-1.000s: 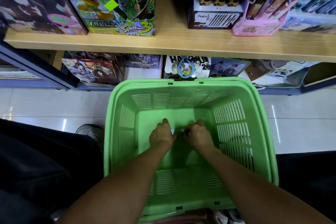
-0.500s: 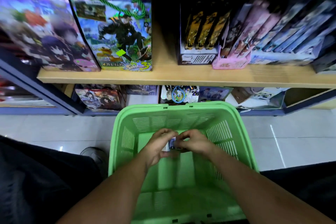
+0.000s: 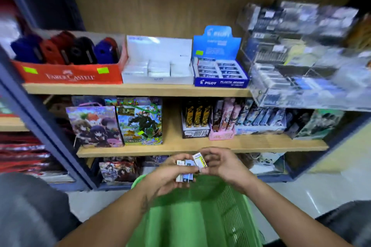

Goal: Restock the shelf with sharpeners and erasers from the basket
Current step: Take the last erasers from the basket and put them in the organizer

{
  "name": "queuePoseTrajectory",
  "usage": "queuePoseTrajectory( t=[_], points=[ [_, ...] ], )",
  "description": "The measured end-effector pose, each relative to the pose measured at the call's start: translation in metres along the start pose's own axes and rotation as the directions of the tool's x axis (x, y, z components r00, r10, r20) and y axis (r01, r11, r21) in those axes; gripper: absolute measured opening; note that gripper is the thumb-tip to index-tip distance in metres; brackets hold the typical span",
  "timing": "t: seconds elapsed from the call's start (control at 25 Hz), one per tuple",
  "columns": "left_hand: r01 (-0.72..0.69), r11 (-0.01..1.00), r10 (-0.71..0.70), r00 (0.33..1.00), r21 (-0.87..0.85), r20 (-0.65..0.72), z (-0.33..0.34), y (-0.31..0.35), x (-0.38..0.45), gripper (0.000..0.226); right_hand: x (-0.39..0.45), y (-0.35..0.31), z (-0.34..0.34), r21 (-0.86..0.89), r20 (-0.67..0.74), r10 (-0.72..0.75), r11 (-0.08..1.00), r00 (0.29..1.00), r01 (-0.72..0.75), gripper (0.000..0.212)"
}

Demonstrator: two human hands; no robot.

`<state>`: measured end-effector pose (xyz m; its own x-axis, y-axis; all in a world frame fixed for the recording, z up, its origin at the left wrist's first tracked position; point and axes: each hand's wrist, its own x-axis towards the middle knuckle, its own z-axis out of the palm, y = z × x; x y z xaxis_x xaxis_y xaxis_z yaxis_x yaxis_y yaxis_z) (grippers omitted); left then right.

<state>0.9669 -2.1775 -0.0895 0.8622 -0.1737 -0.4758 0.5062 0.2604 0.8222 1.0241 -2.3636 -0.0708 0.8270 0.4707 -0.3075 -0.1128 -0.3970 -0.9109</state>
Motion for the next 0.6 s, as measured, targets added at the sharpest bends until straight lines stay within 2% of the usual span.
queuePoseTrajectory(
  t=[0.12,0.2,0.36,0.44,0.52,0.6],
  points=[
    [-0.097,0.995,0.098,0.995,0.019,-0.027,0.013,0.054,-0.025,0.03,-0.013,-0.051,-0.005,0.018,-0.056,-0.171,0.985,0.984,0.172,0.059],
    [-0.165,0.984,0.169,0.984,0.063,-0.063,0.023,0.09,-0.037,0.018,-0.016,-0.085,-0.008,-0.054,-0.14,-0.3,0.954,0.944,0.295,0.057],
    [-0.307,0.947,0.318,0.938,0.098,-0.138,0.051,0.154,-0.054,0.02,-0.022,-0.142,-0.021,-0.24,-0.288,-0.525,0.849,0.801,0.47,0.039],
    [-0.356,0.928,0.37,0.917,0.111,-0.149,0.069,0.185,-0.06,0.018,-0.027,-0.167,-0.035,-0.378,-0.339,-0.614,0.783,0.713,0.494,0.04],
    [-0.399,0.909,0.413,0.904,0.122,-0.113,0.09,0.214,-0.064,0.018,-0.034,-0.19,-0.055,-0.473,-0.392,-0.684,0.724,0.616,0.503,0.041],
    [-0.418,0.9,0.427,0.902,0.122,-0.063,0.113,0.24,-0.062,0.019,-0.039,-0.209,-0.081,-0.528,-0.419,-0.724,0.685,0.548,0.502,0.036]
  ],
)
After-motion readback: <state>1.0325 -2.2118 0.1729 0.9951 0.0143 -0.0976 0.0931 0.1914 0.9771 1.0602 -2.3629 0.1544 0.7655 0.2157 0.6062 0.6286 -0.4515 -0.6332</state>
